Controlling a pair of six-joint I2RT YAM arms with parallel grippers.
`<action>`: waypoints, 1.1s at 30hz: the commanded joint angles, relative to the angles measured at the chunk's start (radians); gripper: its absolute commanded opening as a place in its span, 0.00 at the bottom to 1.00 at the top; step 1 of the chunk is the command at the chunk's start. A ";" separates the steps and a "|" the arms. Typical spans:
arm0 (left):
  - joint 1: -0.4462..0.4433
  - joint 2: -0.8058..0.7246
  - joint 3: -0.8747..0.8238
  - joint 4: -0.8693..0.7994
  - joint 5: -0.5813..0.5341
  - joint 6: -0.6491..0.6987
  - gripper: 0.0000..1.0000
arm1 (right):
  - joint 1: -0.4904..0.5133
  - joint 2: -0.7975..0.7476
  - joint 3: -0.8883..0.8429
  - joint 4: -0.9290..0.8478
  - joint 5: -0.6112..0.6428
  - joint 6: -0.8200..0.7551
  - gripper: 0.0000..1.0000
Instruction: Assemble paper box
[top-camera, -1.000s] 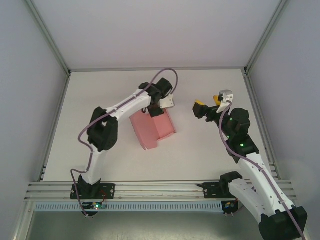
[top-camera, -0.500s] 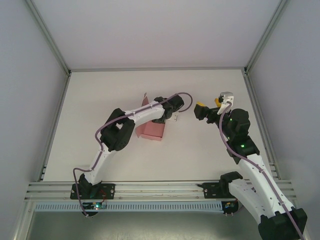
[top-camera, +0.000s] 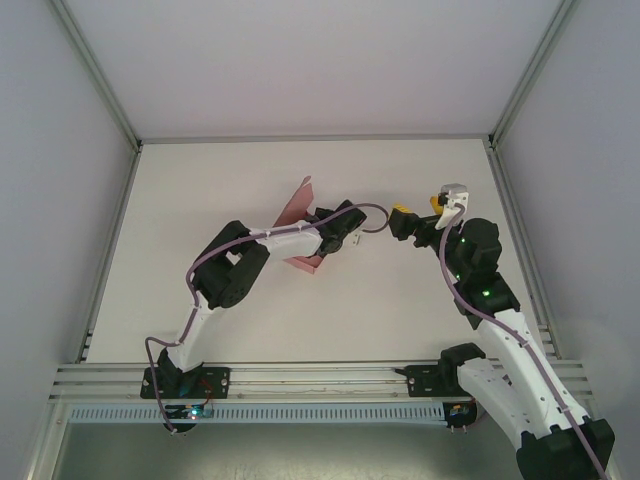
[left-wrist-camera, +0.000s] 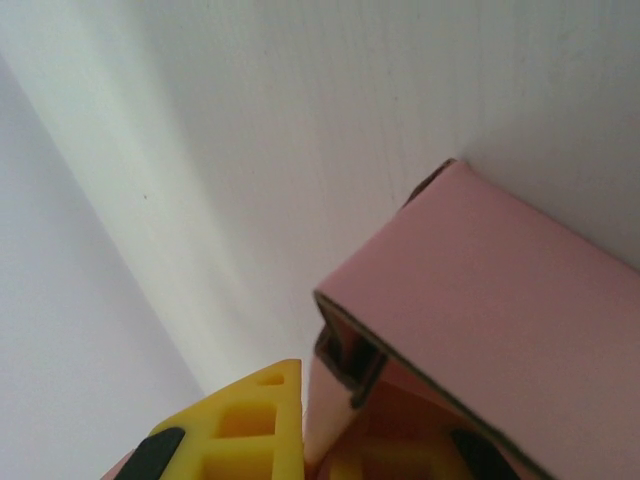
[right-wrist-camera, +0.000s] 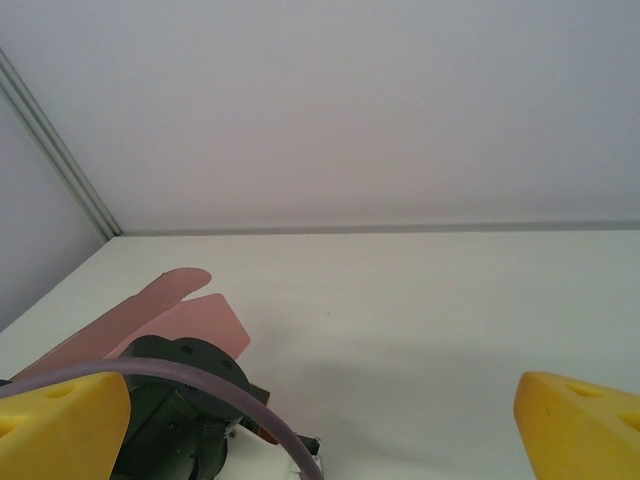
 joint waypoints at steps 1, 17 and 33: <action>-0.010 0.081 -0.044 0.008 0.125 -0.079 0.00 | -0.013 -0.022 -0.019 0.023 -0.017 0.001 0.98; -0.005 -0.084 0.019 -0.104 0.179 -0.108 0.37 | -0.015 -0.005 -0.028 0.029 -0.015 0.001 0.98; -0.005 -0.352 0.080 -0.268 0.307 -0.570 0.98 | -0.022 0.045 -0.046 0.083 -0.049 0.009 0.98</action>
